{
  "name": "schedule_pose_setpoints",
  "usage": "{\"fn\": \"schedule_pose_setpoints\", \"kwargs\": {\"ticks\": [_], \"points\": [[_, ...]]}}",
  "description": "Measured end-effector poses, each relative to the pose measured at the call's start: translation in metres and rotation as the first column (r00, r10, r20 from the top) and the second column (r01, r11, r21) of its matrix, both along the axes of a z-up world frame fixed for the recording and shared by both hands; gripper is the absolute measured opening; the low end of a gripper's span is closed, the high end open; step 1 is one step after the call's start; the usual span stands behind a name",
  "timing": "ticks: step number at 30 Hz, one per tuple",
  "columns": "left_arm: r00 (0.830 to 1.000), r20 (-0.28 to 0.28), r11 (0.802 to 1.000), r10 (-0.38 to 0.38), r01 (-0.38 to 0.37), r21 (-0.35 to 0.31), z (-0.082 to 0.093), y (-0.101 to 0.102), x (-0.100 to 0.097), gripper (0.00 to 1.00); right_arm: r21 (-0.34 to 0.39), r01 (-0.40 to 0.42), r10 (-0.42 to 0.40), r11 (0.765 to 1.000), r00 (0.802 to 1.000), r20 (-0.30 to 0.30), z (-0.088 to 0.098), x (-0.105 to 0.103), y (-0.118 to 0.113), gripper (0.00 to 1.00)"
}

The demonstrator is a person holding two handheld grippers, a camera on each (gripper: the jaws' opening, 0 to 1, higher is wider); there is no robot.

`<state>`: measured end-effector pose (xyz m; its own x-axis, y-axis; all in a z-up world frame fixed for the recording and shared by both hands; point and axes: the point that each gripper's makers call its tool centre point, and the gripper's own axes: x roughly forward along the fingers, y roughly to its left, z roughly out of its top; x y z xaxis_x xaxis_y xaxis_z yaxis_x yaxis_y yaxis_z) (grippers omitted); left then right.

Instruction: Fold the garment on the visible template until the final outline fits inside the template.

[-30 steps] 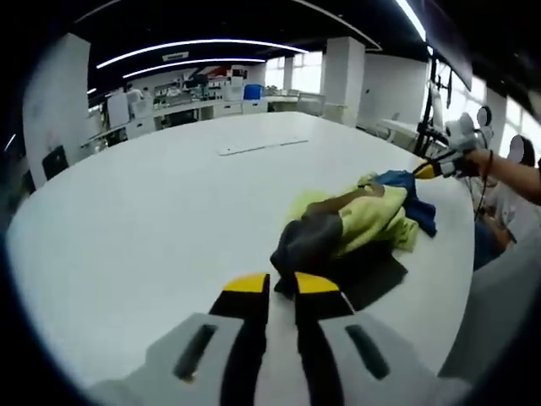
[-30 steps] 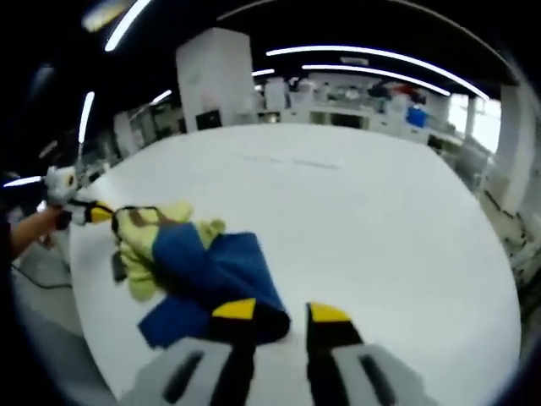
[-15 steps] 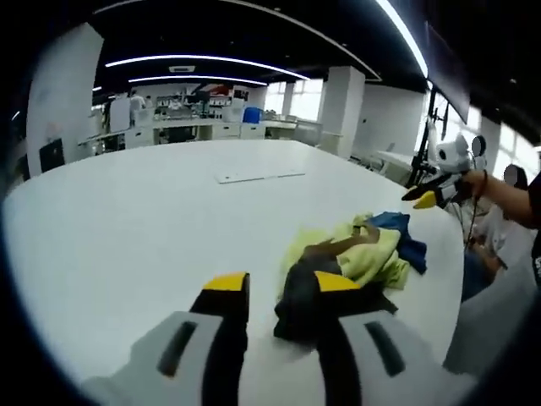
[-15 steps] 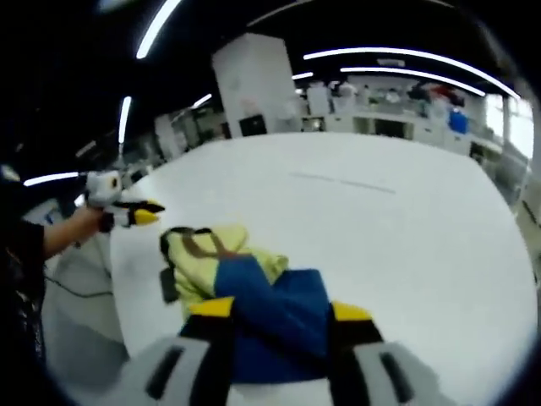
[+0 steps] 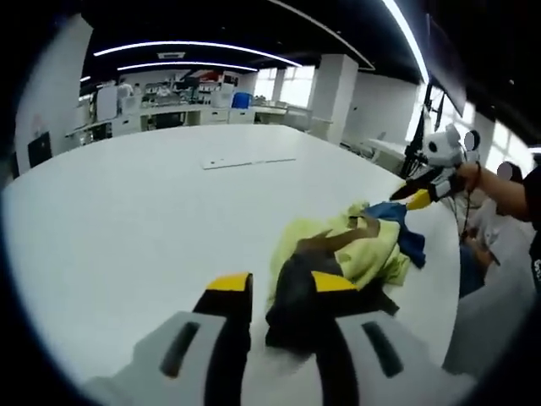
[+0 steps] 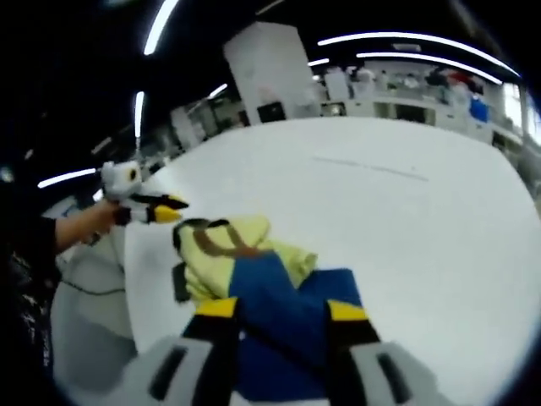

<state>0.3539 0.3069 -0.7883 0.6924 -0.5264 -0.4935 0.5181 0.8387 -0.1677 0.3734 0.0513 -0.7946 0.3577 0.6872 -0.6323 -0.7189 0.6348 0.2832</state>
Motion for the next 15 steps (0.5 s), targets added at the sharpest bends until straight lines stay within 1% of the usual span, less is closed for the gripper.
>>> {"fn": "schedule_pose_setpoints", "kwargs": {"ticks": [2,5,7,11,12,13,14,15], "points": [[1.0,-0.017,1.0,-0.009,0.009,0.007,-0.006,0.001,0.002,0.23,-0.001,-0.006,0.006,1.0,1.0,-0.016,-0.004,0.0,0.002,0.34],[0.998,-0.061,1.0,-0.005,0.004,-0.015,-0.011,-0.003,0.0,0.21,0.003,0.004,-0.003,1.0,1.0,-0.023,-0.006,0.001,0.002,0.32],[0.998,-0.063,1.0,-0.005,0.005,-0.006,-0.016,-0.001,0.003,0.19,0.01,0.007,-0.007,1.0,1.0,-0.027,-0.006,0.0,0.002,0.29],[0.994,-0.105,1.0,-0.011,0.01,-0.01,-0.024,-0.002,-0.001,0.15,0.008,0.017,-0.017,1.0,0.999,-0.035,-0.009,0.0,0.0,0.24],[0.994,-0.109,1.0,-0.013,0.014,0.005,-0.027,-0.002,-0.001,0.13,0.008,0.018,-0.018,1.0,0.999,-0.035,-0.009,-0.001,0.001,0.21],[0.994,-0.107,1.0,-0.016,0.018,0.021,-0.028,-0.001,-0.001,0.07,0.007,0.02,-0.02,1.0,0.999,-0.038,-0.009,-0.002,0.0,0.18],[0.995,-0.101,0.998,-0.013,0.02,0.063,-0.031,0.002,-0.001,0.01,0.008,0.022,-0.022,1.0,0.999,-0.038,-0.009,-0.003,0.0,0.14],[0.995,-0.099,0.997,-0.015,0.023,0.077,-0.032,0.003,-0.001,0.0,0.011,0.025,-0.024,1.0,0.999,-0.033,-0.009,-0.003,0.0,0.11]]}}
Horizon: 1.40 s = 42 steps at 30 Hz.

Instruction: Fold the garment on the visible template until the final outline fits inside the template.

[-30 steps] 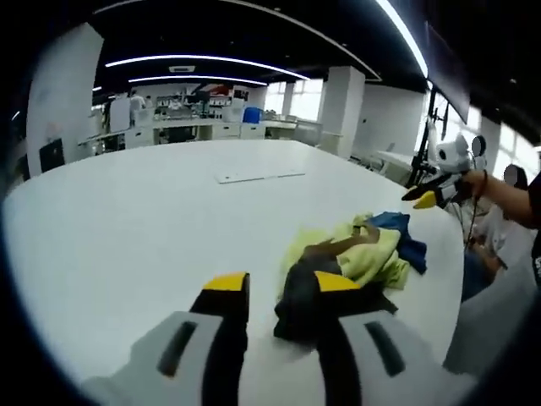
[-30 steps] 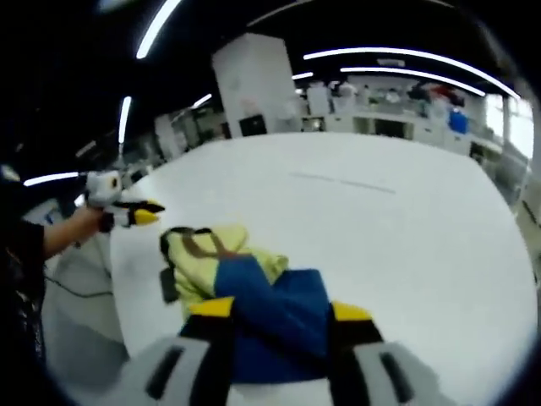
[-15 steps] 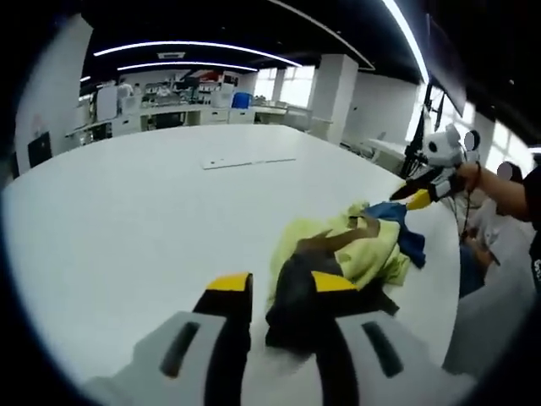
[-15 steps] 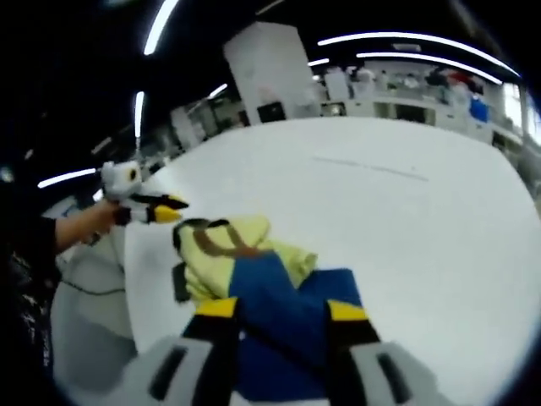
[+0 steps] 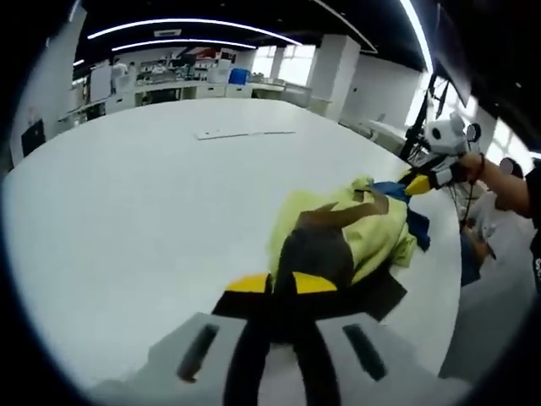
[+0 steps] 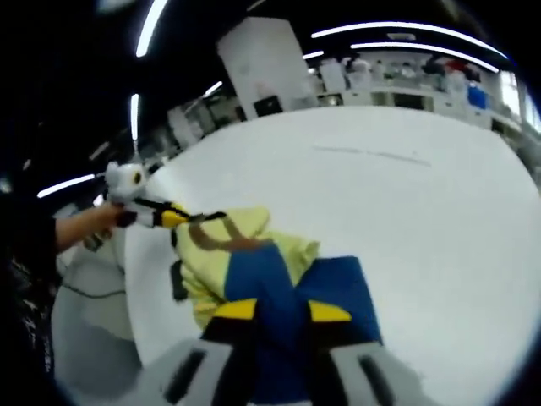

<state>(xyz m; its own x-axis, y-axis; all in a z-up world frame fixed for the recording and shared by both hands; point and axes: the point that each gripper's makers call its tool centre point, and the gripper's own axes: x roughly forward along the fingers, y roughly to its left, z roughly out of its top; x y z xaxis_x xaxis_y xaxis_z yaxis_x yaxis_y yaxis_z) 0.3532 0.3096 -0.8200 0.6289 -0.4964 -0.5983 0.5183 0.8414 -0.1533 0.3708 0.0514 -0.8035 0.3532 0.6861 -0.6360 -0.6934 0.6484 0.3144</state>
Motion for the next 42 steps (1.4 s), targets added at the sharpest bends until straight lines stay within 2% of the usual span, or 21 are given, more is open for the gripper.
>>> {"fn": "schedule_pose_setpoints", "kwargs": {"ticks": [4,11,13,15,18,21,25,29,32,37,40,42], "points": [[1.0,-0.009,1.0,0.008,-0.008,-0.029,0.0,-0.005,-0.002,0.0,0.017,-0.003,0.004,1.0,1.0,-0.009,0.0,-0.005,0.002,0.0],[1.0,-0.011,1.0,-0.004,0.004,-0.007,0.0,-0.006,-0.004,0.0,0.025,-0.001,0.002,1.0,1.0,-0.012,-0.002,-0.008,0.0,0.0],[1.0,0.006,1.0,-0.005,0.005,0.009,0.003,-0.005,-0.006,0.0,0.026,-0.006,0.006,1.0,1.0,-0.004,0.0,-0.01,0.0,0.0],[0.998,0.057,0.999,-0.009,0.007,0.04,0.012,-0.005,-0.006,0.0,0.029,-0.006,0.006,1.0,1.0,0.005,0.003,-0.009,-0.001,0.0],[0.994,0.108,0.998,-0.012,0.006,0.055,0.023,-0.005,-0.007,0.0,0.047,0.011,-0.012,0.999,1.0,0.014,0.008,-0.006,-0.004,0.0],[0.991,0.136,0.998,0.006,-0.014,0.056,0.033,-0.003,-0.008,0.0,0.053,0.013,-0.014,0.999,1.0,0.023,0.014,-0.008,-0.004,0.0],[0.982,0.186,0.999,0.035,-0.04,0.026,0.048,0.0,-0.002,0.0,0.05,0.009,-0.012,0.999,0.998,0.057,0.02,-0.005,-0.007,0.0],[0.974,0.22,0.998,0.055,-0.059,0.013,0.065,0.004,0.003,0.0,0.046,0.02,-0.026,0.999,0.992,0.12,0.033,0.0,-0.008,0.0],[0.967,0.248,0.998,0.064,-0.062,-0.015,0.078,0.005,0.008,0.0,0.039,0.025,-0.032,0.999,0.984,0.177,0.045,0.008,-0.007,0.0],[0.953,0.291,0.997,0.081,-0.073,-0.038,0.101,0.004,0.017,0.0,0.035,0.035,-0.042,0.999,0.972,0.232,0.061,0.018,-0.006,0.0],[0.944,0.316,0.995,0.093,-0.078,-0.06,0.115,0.004,0.026,0.0,0.019,0.055,-0.058,0.998,0.954,0.293,0.07,0.03,-0.008,0.0],[0.939,0.328,0.994,0.098,-0.077,-0.078,0.122,0.003,0.032,0.0,0.023,0.076,-0.079,0.997,0.95,0.302,0.075,0.037,-0.009,0.0]]}}
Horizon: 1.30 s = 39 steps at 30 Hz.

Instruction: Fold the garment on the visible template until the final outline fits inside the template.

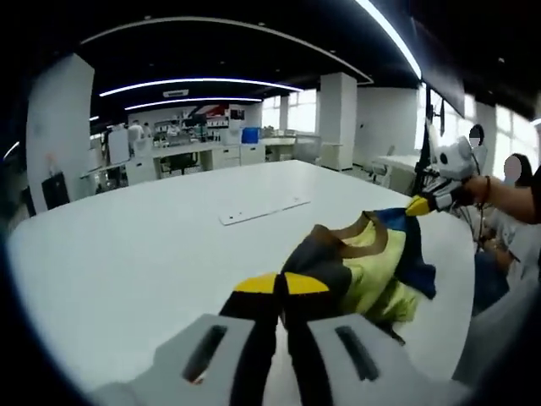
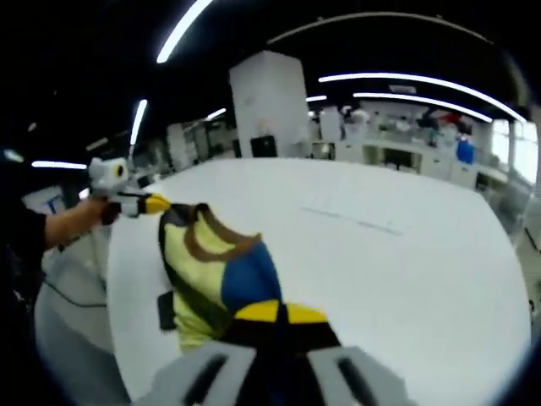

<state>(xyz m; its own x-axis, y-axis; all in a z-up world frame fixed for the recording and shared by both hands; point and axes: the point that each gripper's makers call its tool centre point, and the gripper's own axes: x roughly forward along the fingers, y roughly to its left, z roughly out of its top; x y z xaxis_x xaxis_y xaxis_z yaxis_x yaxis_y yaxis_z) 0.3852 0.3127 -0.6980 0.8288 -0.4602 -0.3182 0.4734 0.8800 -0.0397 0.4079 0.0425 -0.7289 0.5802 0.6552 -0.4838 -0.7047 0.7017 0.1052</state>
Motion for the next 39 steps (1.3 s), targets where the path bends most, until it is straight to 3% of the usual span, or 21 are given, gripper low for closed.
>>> {"fn": "schedule_pose_setpoints", "kwargs": {"ticks": [9,14,19,22,33,34,35,39], "points": [[0.998,0.059,0.999,0.003,-0.006,0.039,0.019,-0.005,0.034,0.0,-0.015,0.061,-0.06,0.998,0.996,0.059,0.012,0.034,-0.003,0.0],[0.994,0.102,0.999,0.024,-0.027,0.023,0.031,-0.01,0.055,0.0,-0.052,0.106,-0.101,0.993,0.991,0.092,0.014,0.051,-0.006,0.0],[0.991,0.121,0.998,0.06,-0.06,0.0,0.032,-0.01,0.078,0.0,-0.041,0.149,-0.144,0.988,0.984,0.107,0.013,0.069,-0.007,0.0],[0.991,0.104,0.996,0.083,-0.08,-0.037,0.025,-0.009,0.094,0.0,-0.046,0.172,-0.166,0.984,0.98,0.111,0.009,0.082,-0.009,0.0],[0.989,0.071,0.992,0.129,-0.127,-0.026,-0.006,-0.008,0.14,0.0,-0.058,0.242,-0.235,0.969,0.966,0.106,-0.009,0.125,-0.012,0.0],[0.989,0.069,0.991,0.131,-0.129,-0.033,-0.009,-0.007,0.143,0.0,-0.06,0.245,-0.238,0.968,0.966,0.104,-0.011,0.129,-0.012,0.0],[0.988,0.046,0.986,0.148,-0.143,-0.084,-0.013,-0.007,0.149,0.0,-0.061,0.252,-0.245,0.966,0.964,0.103,-0.014,0.136,-0.011,0.0],[0.986,0.041,0.986,0.16,-0.158,-0.055,-0.026,-0.006,0.158,0.0,-0.074,0.271,-0.263,0.96,0.959,0.102,-0.022,0.15,-0.011,0.0]]}}
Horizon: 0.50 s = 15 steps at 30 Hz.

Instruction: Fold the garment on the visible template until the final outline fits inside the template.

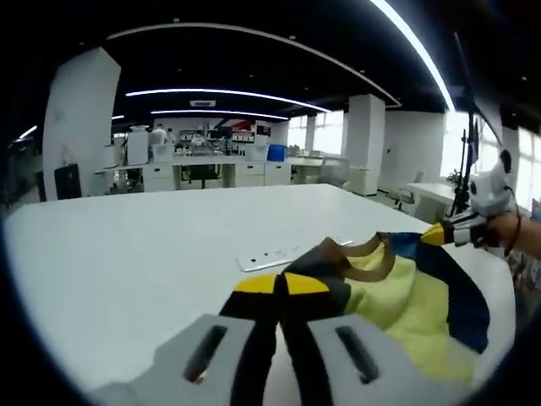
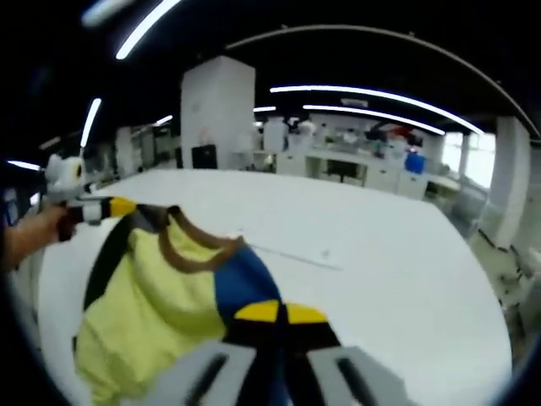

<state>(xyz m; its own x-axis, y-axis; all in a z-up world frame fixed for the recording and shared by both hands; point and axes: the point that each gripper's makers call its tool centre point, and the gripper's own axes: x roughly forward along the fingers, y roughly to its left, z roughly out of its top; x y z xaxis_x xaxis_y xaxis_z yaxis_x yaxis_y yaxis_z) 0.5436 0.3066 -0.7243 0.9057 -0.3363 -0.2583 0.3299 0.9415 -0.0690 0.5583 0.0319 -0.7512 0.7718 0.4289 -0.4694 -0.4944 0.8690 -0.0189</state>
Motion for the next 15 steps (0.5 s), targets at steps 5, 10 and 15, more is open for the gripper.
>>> {"fn": "schedule_pose_setpoints", "kwargs": {"ticks": [5,10,15], "points": [[1.0,-0.026,1.0,0.012,-0.011,0.024,-0.017,0.005,0.015,0.0,-0.022,0.029,-0.03,0.999,1.0,-0.004,-0.018,0.021,0.004,0.0],[0.998,-0.053,0.999,0.035,-0.032,0.042,-0.034,0.009,0.022,0.0,-0.059,0.052,-0.052,0.997,0.999,-0.01,-0.037,0.034,0.009,0.0],[0.994,-0.087,0.997,0.064,-0.06,0.05,-0.053,0.015,0.031,0.0,-0.091,0.035,-0.037,0.995,0.999,-0.029,-0.055,0.046,0.017,0.0]]}}
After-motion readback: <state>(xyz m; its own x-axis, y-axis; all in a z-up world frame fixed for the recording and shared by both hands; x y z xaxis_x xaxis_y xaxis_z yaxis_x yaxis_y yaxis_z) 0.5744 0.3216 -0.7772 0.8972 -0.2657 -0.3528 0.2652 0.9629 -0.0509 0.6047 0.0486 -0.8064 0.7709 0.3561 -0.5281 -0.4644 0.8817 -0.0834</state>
